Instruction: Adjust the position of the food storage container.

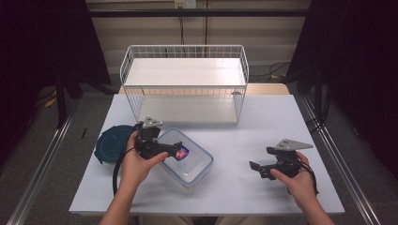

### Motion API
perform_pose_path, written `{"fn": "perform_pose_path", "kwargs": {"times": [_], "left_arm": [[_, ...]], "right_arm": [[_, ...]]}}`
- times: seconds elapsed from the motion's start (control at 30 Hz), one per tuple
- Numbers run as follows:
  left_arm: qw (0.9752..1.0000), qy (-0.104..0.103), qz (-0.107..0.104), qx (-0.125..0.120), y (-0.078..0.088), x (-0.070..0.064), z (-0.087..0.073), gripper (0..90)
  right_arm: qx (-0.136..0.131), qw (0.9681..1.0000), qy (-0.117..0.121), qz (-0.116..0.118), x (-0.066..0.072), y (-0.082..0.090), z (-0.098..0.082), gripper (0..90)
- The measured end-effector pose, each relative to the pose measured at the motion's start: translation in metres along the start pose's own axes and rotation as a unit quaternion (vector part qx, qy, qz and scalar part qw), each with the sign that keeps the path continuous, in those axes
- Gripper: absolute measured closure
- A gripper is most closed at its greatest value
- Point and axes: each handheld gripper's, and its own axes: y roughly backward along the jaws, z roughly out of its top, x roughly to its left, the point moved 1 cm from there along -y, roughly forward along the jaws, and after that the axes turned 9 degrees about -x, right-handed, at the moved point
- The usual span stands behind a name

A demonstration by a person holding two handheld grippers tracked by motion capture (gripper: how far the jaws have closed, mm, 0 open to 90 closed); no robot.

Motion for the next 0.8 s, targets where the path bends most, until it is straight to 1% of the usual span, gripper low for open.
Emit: {"fn": "perform_pose_path", "kwargs": {"times": [0.1,0.13,0.17,0.2,0.27,0.3,0.37,0.43,0.47,0.5,0.53,0.57,0.6,0.63,0.67,0.7,0.73,0.8], "left_arm": [[1.0,0.005,-0.006,0.003,0.0,0.001,-0.002,1.6],[0.9999,0.01,-0.009,0.001,0.001,0.001,-0.004,3.0],[0.9999,0.01,-0.009,0.001,0.001,0.001,-0.004,4.4],[0.9998,0.012,-0.014,0.001,0.003,0.001,-0.005,4.4],[0.9999,0.005,-0.014,0.005,0.006,0.002,-0.007,5.8],[0.9999,0.006,-0.016,0.002,0.008,0.002,-0.008,8.8],[0.9999,0.004,-0.014,0.003,0.012,0.002,-0.011,9.9],[0.9999,0.002,-0.013,0.003,0.014,0.001,-0.013,11.3],[0.9999,-0.005,-0.01,0.002,0.017,0.0,-0.015,14.9],[0.9999,-0.006,-0.014,0.003,0.018,0.0,-0.016,18.1],[0.9999,-0.004,-0.016,0.005,0.019,-0.001,-0.017,18.1],[0.9997,-0.01,-0.02,0.01,0.022,-0.001,-0.018,20.8],[0.9998,-0.007,-0.02,0.007,0.023,-0.002,-0.02,25.6],[0.9995,-0.014,-0.023,0.013,0.025,-0.002,-0.021,27.3],[0.9995,-0.014,-0.027,0.008,0.026,-0.002,-0.023,31.0],[0.9995,-0.017,-0.024,0.013,0.028,-0.002,-0.024,33.6],[0.9995,-0.018,-0.022,0.015,0.03,-0.001,-0.027,38.7],[0.9992,-0.021,-0.026,0.022,0.034,0.0,-0.032,42.4]], "right_arm": [[0.005,1.0,0.002,0.003,0.001,-0.003,0.0,5.9],[0.003,1.0,0.003,0.002,0.001,-0.003,0.0,6.0],[0.003,1.0,0.003,0.002,0.001,-0.003,0.0,6.0],[0.004,1.0,0.001,0.004,0.001,-0.004,0.001,5.9],[0.003,1.0,0.002,0.007,0.001,-0.006,0.002,6.0],[0.003,1.0,0.003,0.009,0.002,-0.008,0.003,6.0],[0.007,0.9998,0.005,0.017,0.003,-0.013,0.004,6.0],[0.007,0.9998,0.007,0.019,0.004,-0.015,0.005,5.9],[0.007,0.9997,0.009,0.022,0.005,-0.016,0.005,6.0],[0.006,0.9995,0.014,0.029,0.006,-0.02,0.008,6.0],[0.006,0.9995,0.014,0.029,0.006,-0.02,0.008,6.0],[0.005,0.9995,0.013,0.03,0.006,-0.021,0.008,6.0],[0.005,0.9994,0.013,0.033,0.006,-0.023,0.01,6.0],[0.005,0.9993,0.014,0.034,0.006,-0.024,0.011,6.0],[0.004,0.9993,0.014,0.034,0.006,-0.026,0.011,6.0],[0.004,0.9992,0.015,0.037,0.006,-0.028,0.012,6.0],[0.003,0.9991,0.015,0.04,0.006,-0.031,0.014,6.0],[0.002,0.9989,0.014,0.044,0.007,-0.034,0.016,6.0]]}}
